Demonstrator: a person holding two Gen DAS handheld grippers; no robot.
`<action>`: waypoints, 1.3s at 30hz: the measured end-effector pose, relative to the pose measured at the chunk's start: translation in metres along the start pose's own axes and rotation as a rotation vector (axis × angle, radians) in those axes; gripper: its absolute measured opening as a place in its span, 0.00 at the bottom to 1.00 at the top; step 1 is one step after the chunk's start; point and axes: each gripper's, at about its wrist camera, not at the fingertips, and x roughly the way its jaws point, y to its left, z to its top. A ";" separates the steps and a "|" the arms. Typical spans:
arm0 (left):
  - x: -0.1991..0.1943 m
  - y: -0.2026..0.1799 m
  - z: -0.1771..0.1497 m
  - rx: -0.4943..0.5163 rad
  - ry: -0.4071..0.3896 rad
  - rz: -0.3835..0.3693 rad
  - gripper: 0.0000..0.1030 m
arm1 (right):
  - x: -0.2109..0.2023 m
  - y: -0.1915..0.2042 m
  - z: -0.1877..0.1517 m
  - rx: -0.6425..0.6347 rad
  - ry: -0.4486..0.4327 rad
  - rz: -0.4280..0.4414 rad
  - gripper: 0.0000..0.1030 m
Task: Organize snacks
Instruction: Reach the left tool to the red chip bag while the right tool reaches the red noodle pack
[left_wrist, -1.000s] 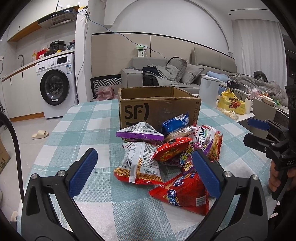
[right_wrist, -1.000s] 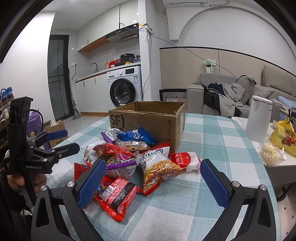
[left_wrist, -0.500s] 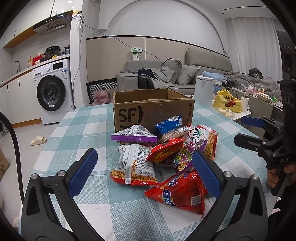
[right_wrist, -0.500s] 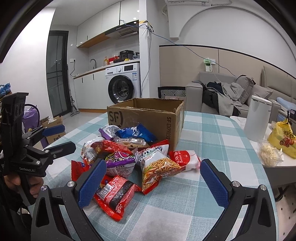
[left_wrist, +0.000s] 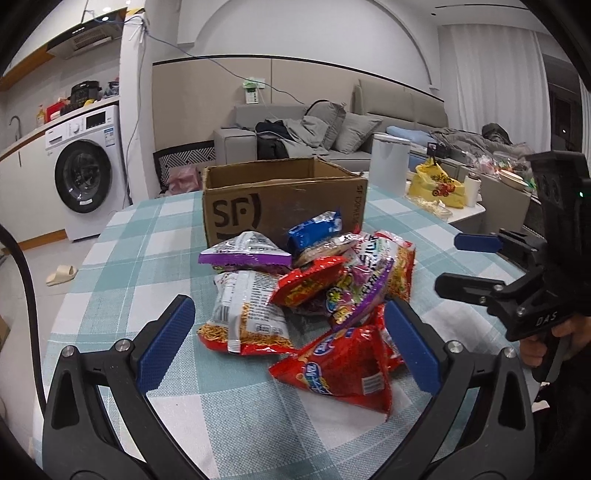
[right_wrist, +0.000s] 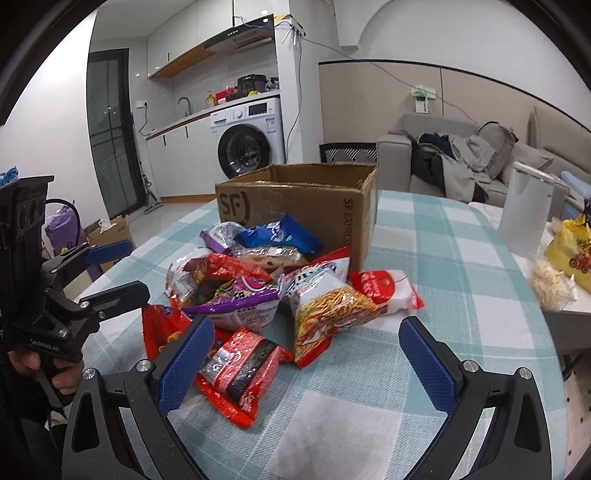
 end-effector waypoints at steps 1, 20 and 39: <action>0.001 -0.003 0.000 0.010 0.008 -0.005 0.99 | 0.001 0.002 0.000 -0.003 0.009 0.000 0.99; 0.035 -0.012 -0.011 0.035 0.208 -0.104 0.86 | 0.031 0.022 -0.014 0.002 0.210 0.122 0.78; 0.062 -0.006 -0.020 0.011 0.330 -0.169 0.71 | 0.051 0.032 -0.018 -0.008 0.303 0.121 0.72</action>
